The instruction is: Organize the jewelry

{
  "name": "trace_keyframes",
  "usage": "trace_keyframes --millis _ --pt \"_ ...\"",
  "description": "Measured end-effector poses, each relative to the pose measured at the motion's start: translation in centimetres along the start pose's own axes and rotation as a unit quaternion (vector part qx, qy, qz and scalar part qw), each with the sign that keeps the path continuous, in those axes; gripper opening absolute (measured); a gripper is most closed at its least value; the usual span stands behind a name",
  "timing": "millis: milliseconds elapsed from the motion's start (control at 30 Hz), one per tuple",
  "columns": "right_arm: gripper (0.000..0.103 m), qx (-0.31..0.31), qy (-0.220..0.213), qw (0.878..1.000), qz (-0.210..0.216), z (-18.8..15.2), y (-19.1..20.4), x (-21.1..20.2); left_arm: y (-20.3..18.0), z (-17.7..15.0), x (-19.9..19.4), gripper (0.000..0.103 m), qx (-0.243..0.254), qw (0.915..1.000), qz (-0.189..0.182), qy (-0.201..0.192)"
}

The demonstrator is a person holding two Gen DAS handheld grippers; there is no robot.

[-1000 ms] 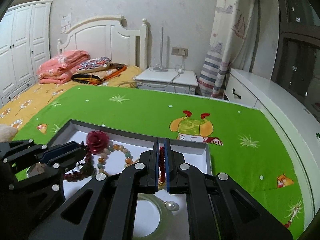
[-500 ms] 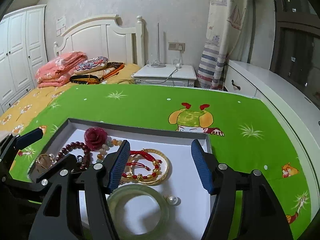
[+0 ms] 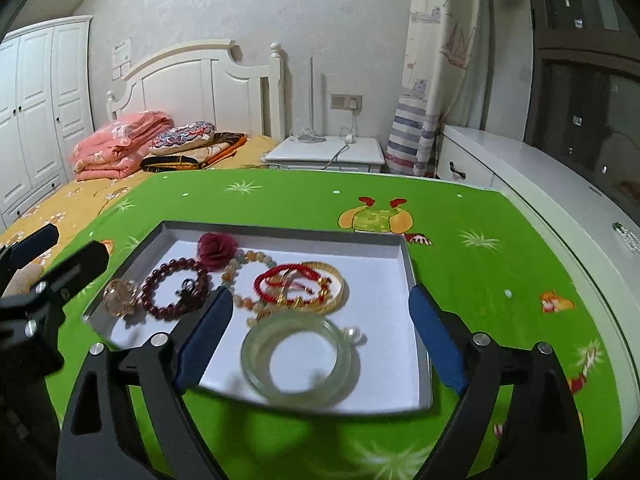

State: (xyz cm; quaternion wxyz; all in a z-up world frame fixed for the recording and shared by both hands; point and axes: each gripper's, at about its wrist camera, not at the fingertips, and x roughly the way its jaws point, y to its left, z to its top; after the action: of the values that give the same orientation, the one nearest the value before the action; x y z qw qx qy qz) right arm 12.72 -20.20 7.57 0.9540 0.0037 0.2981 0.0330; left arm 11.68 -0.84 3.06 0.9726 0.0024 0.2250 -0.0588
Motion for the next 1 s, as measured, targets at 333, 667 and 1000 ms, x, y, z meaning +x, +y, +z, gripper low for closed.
trace_keyframes --millis 333,667,1000 --pt "0.084 -0.005 -0.008 1.0 0.012 -2.8 1.0 -4.0 0.8 -3.2 -2.9 0.098 0.001 0.9997 0.019 0.014" --pt "0.084 -0.014 -0.001 1.0 0.003 -4.8 0.7 -5.9 0.4 -5.8 -4.4 0.098 -0.007 0.9989 0.023 0.039" --pt "0.084 -0.025 0.014 1.0 0.001 -6.0 0.8 -5.5 -1.0 -5.9 -5.0 0.098 0.017 0.9991 0.027 0.026"
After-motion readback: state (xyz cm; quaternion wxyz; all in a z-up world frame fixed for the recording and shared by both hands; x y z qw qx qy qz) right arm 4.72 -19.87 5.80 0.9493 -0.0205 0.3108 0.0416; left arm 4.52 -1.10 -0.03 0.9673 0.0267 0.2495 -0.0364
